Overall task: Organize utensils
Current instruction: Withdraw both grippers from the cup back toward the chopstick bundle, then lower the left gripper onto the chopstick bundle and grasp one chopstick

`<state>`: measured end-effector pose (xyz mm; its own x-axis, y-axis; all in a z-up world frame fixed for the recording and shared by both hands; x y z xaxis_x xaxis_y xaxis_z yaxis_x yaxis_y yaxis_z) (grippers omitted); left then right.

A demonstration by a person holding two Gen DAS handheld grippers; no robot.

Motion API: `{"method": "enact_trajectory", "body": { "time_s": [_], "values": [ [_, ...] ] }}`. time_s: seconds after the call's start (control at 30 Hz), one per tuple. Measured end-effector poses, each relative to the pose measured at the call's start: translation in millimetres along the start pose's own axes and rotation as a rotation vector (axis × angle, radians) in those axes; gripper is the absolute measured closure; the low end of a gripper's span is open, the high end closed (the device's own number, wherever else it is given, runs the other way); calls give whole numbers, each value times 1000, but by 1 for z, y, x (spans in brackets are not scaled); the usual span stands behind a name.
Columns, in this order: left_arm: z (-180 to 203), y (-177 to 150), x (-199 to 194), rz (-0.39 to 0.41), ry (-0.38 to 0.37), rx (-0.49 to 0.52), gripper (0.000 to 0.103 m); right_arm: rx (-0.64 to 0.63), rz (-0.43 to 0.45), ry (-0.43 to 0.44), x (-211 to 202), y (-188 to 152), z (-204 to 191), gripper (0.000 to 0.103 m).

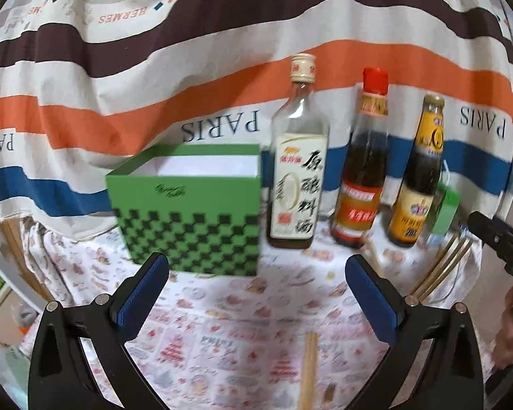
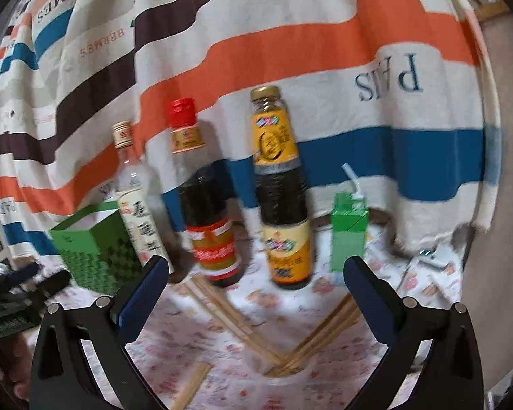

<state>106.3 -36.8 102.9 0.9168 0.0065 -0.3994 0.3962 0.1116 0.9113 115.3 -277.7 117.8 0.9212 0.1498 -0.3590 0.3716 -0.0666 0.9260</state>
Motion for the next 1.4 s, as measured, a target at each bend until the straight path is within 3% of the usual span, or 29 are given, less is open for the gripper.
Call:
{"method": "enact_trajectory", "body": {
  "time_s": [0.1, 0.23, 0.37, 0.47, 0.53, 0.57, 0.63, 0.7, 0.83, 0.97, 1.0, 1.03, 1.1, 1.23, 1.33, 1.4],
  "values": [
    [-12, -12, -1, 0, 4, -8, 1, -58, -42, -29, -2, -13, -9, 0],
    [-15, -25, 6, 30, -92, -75, 1, -129, -48, -76, -12, -34, -18, 0],
    [-14, -50, 38, -52, -68, -67, 1, -107, -39, -106, -19, -60, -13, 0],
    [-13, -76, 63, -135, -58, -59, 1, -74, -42, -75, -13, -83, -7, 0],
    [-17, -95, 74, -180, -71, -112, 3, -58, -75, -47, -3, -97, -5, 0],
    [-18, -106, 81, -214, -88, -139, 5, -58, -119, -29, 3, -106, -5, 1],
    [-16, -128, 97, -310, -131, -173, 20, -61, -194, 31, 13, -125, -11, 6],
    [-13, -146, 111, -395, -146, -185, 34, -34, -278, 34, 23, -144, -11, 11],
    [5, -167, 129, -533, -172, -136, 54, -12, -344, 34, 37, -165, -10, 24],
    [31, -176, 141, -633, -190, -43, 58, 9, -387, 26, 47, -179, -4, 31],
    [36, -178, 145, -659, -183, -22, 64, 26, -393, 30, 48, -181, -2, 31],
    [42, -178, 148, -670, -180, -2, 69, 40, -398, 29, 49, -182, 1, 31],
    [52, -176, 153, -672, -170, 36, 69, 60, -405, 24, 51, -184, 5, 31],
    [55, -179, 173, -711, -86, 67, 80, 55, -404, 1, 52, -183, 10, 31],
    [64, -180, 178, -712, -128, 63, 80, 60, -423, 25, 56, -187, 9, 31],
    [67, -184, 181, -724, -113, 78, 80, 55, -437, 14, 58, -190, 10, 31]
  ]
}}
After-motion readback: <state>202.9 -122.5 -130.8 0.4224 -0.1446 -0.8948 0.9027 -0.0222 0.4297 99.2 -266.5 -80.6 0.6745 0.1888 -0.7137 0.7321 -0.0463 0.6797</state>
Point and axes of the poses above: each gripper's, at about its wrist camera, not at the fingertips, and x roughly the way its jaws point, z to its right, y to its top, the point moved 9 cm from there along x, roughly the way its jaws point, and after that the axes turned 5 degrees about -x, right-handed, at the moved point
